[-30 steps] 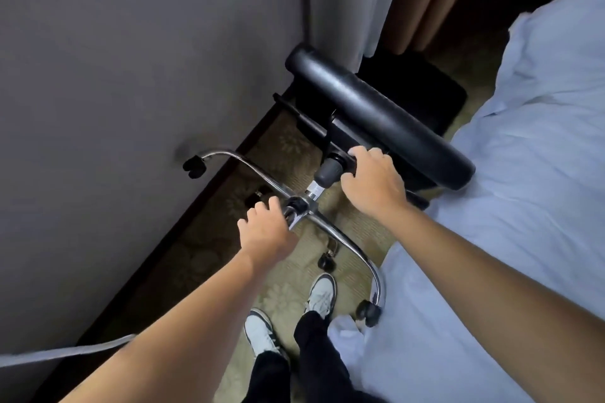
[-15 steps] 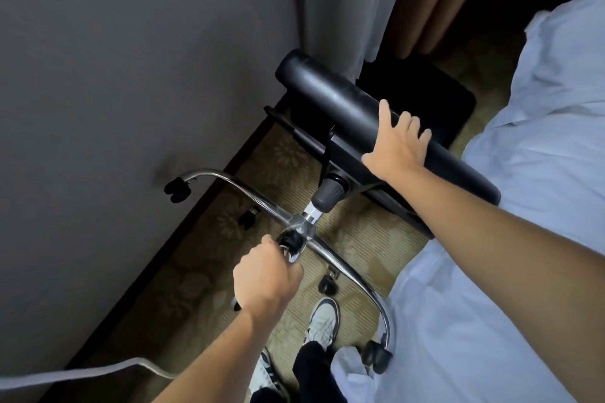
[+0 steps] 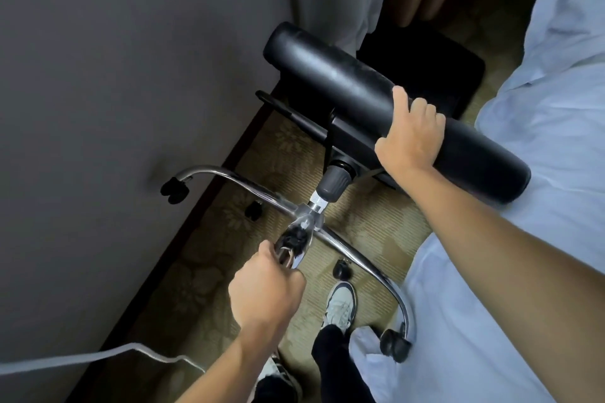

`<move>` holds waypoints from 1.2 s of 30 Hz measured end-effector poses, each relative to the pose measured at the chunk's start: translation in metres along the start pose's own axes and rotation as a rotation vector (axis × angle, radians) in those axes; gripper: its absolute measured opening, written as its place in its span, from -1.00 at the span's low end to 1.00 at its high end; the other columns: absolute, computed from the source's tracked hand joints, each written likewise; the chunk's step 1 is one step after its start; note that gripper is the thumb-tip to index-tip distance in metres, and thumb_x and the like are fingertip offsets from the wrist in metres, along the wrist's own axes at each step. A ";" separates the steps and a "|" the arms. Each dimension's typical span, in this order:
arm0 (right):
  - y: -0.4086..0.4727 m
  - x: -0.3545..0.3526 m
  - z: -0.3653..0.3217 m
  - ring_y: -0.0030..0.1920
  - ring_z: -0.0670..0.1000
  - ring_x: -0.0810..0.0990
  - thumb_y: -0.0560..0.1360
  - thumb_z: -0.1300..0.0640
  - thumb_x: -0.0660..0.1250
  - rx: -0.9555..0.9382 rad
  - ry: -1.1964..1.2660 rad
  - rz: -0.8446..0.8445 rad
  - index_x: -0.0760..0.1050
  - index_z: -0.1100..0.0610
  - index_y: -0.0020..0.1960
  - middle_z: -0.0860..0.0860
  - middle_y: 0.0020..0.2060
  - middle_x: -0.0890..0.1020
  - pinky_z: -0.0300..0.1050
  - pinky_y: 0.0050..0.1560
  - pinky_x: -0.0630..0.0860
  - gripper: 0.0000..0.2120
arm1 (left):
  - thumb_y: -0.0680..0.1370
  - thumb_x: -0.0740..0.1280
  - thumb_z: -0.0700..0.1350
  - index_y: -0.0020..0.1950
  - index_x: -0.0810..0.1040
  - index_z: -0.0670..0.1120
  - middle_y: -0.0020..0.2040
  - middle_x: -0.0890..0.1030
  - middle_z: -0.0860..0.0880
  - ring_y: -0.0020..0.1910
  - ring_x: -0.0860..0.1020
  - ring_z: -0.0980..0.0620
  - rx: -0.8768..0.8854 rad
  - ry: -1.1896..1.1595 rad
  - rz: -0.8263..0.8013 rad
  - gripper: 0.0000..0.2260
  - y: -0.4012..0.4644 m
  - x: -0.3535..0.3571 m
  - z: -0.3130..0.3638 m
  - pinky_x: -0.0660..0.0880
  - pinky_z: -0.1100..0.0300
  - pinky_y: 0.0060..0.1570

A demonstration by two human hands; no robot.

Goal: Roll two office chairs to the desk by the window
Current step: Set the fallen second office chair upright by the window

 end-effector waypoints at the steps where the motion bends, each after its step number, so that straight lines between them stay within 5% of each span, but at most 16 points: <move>1: -0.007 -0.001 -0.002 -0.01 0.21 0.46 0.27 0.24 0.44 0.008 0.004 0.018 0.23 0.10 0.40 0.21 0.01 0.51 0.09 0.05 0.34 -0.24 | 0.23 0.21 -0.11 -0.29 0.30 0.03 -0.50 0.46 0.06 -0.52 0.41 0.07 0.005 -0.005 0.000 -0.87 -0.004 0.001 -0.006 0.23 0.22 -0.53; 15: -0.105 -0.018 -0.032 -0.06 0.18 0.45 0.22 0.37 0.36 0.102 -0.005 0.175 0.31 0.11 0.36 0.15 -0.05 0.50 0.05 0.02 0.33 -0.28 | 0.28 0.32 -0.12 -0.22 0.33 0.06 -0.46 0.47 0.10 -0.46 0.44 0.08 -0.037 -0.079 -0.017 -0.81 -0.053 0.003 -0.086 0.43 0.12 -0.37; 20: -0.147 -0.023 -0.045 -0.06 0.18 0.47 0.18 0.38 0.35 0.162 0.030 0.291 0.35 0.12 0.33 0.14 -0.06 0.52 0.05 0.11 0.36 -0.28 | 0.31 0.36 -0.08 -0.22 0.35 0.01 -0.47 0.47 0.07 -0.47 0.42 0.11 0.014 -0.101 0.000 -0.81 -0.064 0.007 -0.126 0.27 0.20 -0.45; 24: -0.193 -0.027 -0.069 -0.05 0.19 0.47 0.17 0.38 0.30 0.184 0.061 0.390 0.38 0.12 0.33 0.13 -0.06 0.52 0.04 0.14 0.34 -0.28 | 0.32 0.35 -0.03 -0.24 0.32 0.03 -0.45 0.50 0.05 -0.44 0.46 0.06 0.010 -0.123 0.001 -0.80 -0.078 0.017 -0.173 0.35 0.11 -0.35; 30: -0.273 -0.029 -0.122 0.04 0.21 0.49 0.22 0.34 0.18 0.183 0.040 0.472 0.35 0.11 0.34 0.15 0.03 0.53 0.08 0.22 0.35 -0.32 | 0.32 0.36 -0.08 -0.21 0.27 0.01 -0.43 0.51 0.03 -0.38 0.51 -0.14 0.040 -0.128 -0.007 -0.75 -0.098 0.038 -0.251 0.41 0.08 -0.34; 36: -0.341 -0.019 -0.163 0.20 0.26 0.48 0.28 0.31 0.18 0.143 0.037 0.456 0.39 0.15 0.36 0.24 0.17 0.53 0.14 0.30 0.29 -0.37 | 0.31 0.37 -0.10 -0.21 0.24 -0.01 -0.42 0.49 0.02 -0.38 0.49 -0.14 0.048 -0.158 -0.034 -0.72 -0.115 0.061 -0.316 0.38 0.08 -0.36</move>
Point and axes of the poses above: each hand's wrist, its own y-axis towards the middle knuckle, its own x-axis out of the palm, z = x × y, the point moved 2 cm from there along y, towards the middle knuckle
